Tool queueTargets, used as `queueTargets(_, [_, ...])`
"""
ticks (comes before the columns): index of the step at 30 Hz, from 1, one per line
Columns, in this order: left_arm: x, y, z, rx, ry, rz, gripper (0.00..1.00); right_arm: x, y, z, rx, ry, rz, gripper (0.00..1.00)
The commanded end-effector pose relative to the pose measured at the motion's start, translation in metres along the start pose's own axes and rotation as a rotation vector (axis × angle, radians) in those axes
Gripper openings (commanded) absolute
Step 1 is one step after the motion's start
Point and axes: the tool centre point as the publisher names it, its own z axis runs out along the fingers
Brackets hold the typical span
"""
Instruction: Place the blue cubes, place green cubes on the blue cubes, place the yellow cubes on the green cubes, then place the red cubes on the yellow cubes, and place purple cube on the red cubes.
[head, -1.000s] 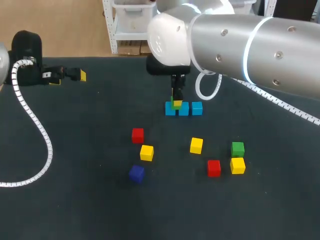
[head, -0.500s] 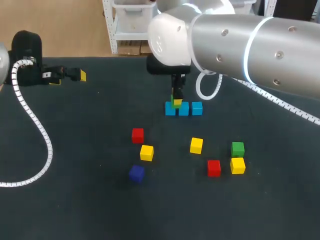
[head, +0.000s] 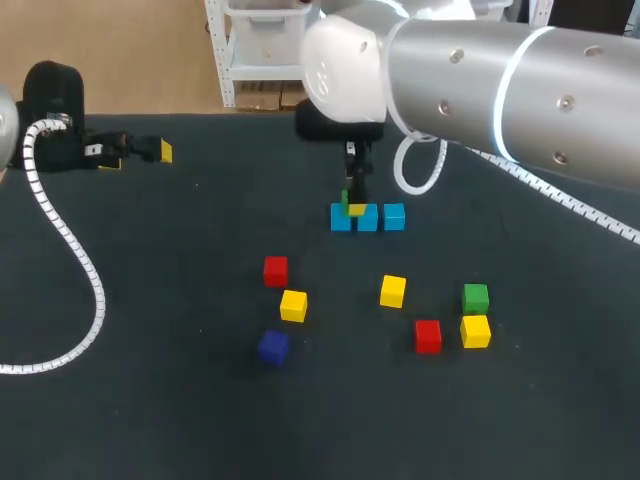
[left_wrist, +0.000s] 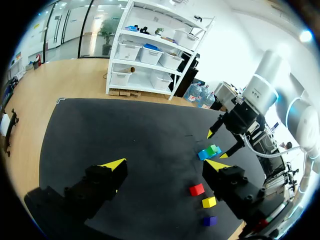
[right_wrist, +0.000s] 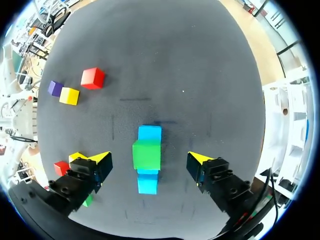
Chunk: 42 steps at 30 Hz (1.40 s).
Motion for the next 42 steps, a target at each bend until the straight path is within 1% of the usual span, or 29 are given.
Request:
queueTargets(1, [0.001, 0.002, 0.0, 0.011, -0.006, 0.002, 1.0, 0.016, 0.005, -0.017, 0.012, -0.036, 0.029, 1.0])
queueTargets(7, [0.001, 0.002, 0.0, 0.011, -0.006, 0.002, 1.0, 0.048, 0.016, -0.038, 0.04, -0.081, 0.105, 1.0])
queueTargets(10, [0.001, 0.002, 0.0, 0.011, -0.006, 0.002, 1.0, 0.065, 0.03, -0.047, 0.059, -0.129, 0.123, 1.0])
queueTargets(15, [0.001, 0.002, 0.0, 0.011, -0.006, 0.002, 1.0, 0.086, 0.055, -0.055, 0.077, -0.155, 0.145, 1.0])
queueTargets(20, [0.001, 0.002, 0.0, 0.011, -0.006, 0.002, 1.0, 0.101, 0.078, -0.047, 0.083, -0.151, 0.141, 1.0])
queueTargets(25, [0.001, 0.002, 0.0, 0.011, -0.006, 0.002, 1.0, 0.11, 0.093, -0.023, 0.075, -0.132, 0.133, 1.0])
queueTargets(28, [0.001, 0.002, 0.0, 0.011, -0.006, 0.002, 1.0, 0.115, 0.101, -0.012, 0.067, -0.127, 0.15, 1.0])
queueTargets(30, [0.001, 0.002, 0.0, 0.011, -0.006, 0.002, 1.0, 0.119, 0.105, -0.008, 0.067, -0.131, 0.169, 1.0])
queueTargets(35, [0.001, 0.002, 0.0, 0.011, -0.006, 0.002, 1.0, 0.131, 0.114, 0.001, 0.077, -0.126, 0.169, 1.0])
queueTargets(38, [0.001, 0.002, 0.0, 0.011, -0.006, 0.002, 1.0, 0.138, 0.115, 0.008, 0.107, -0.099, 0.146, 1.0])
queueTargets(42, [0.001, 0.002, 0.0, 0.011, -0.006, 0.002, 1.0, 0.148, 0.121, 0.015, 0.12, -0.073, 0.093, 1.0])
